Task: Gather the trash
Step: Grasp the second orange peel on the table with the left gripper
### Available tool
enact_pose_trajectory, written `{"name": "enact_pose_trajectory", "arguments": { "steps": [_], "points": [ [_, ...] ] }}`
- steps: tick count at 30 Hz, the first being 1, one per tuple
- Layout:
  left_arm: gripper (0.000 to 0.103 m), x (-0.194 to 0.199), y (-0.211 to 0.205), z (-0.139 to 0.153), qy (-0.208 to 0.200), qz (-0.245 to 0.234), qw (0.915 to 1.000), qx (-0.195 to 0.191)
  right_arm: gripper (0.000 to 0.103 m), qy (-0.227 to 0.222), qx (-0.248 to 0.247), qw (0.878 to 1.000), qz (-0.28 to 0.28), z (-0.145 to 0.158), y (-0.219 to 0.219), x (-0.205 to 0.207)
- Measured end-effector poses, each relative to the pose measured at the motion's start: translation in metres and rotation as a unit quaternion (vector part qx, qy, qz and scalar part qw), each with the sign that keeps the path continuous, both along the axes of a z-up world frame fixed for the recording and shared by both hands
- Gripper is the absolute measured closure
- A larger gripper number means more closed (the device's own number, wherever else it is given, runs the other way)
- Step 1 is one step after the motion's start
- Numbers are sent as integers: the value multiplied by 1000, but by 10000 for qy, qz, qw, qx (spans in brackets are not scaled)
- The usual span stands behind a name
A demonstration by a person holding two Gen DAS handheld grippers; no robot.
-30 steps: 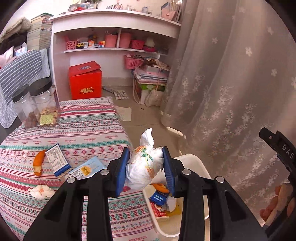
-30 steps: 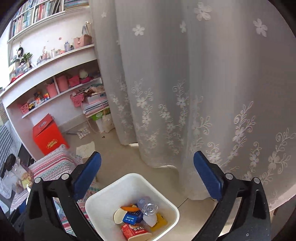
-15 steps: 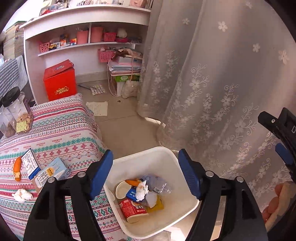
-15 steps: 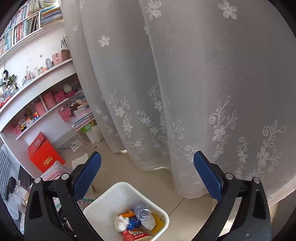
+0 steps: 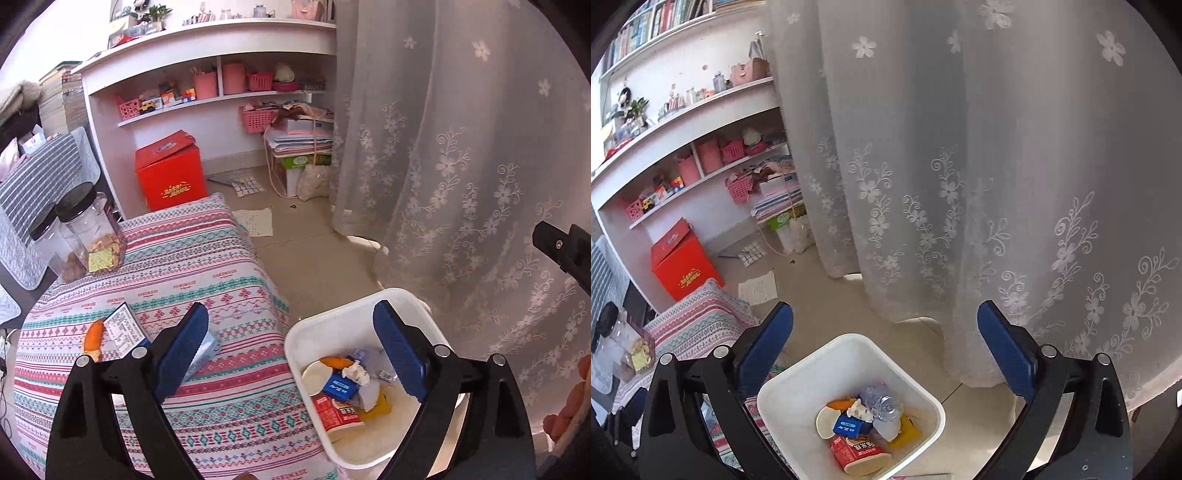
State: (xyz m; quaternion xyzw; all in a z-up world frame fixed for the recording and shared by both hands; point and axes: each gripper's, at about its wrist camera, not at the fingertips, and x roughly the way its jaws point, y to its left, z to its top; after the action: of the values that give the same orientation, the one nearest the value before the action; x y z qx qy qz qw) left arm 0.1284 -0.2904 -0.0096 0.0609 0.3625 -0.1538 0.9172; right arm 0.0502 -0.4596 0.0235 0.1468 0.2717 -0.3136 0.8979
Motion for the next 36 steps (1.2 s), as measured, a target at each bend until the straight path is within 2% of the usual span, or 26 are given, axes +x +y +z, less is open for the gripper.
{"name": "enact_pose_trajectory", "arguments": {
  "steps": [12, 23, 26, 32, 36],
  "points": [
    [14, 24, 94, 5, -14, 655, 9978, 37, 7, 450, -581, 9926, 968, -10, 91, 41],
    [14, 56, 173, -20, 373, 1254, 9911, 241, 7, 578, -436, 9818, 1757, -17, 175, 80],
    [14, 72, 197, -34, 618, 1414, 9876, 292, 7, 607, -301, 9781, 1966, -19, 195, 90],
    [15, 110, 245, -79, 1398, 1606, 9760, 451, 7, 728, -241, 9704, 2290, -25, 221, 103],
    [21, 129, 273, -109, 1946, 1787, 9644, 117, 7, 854, -154, 9690, 2315, -31, 224, 111]
  ]
}}
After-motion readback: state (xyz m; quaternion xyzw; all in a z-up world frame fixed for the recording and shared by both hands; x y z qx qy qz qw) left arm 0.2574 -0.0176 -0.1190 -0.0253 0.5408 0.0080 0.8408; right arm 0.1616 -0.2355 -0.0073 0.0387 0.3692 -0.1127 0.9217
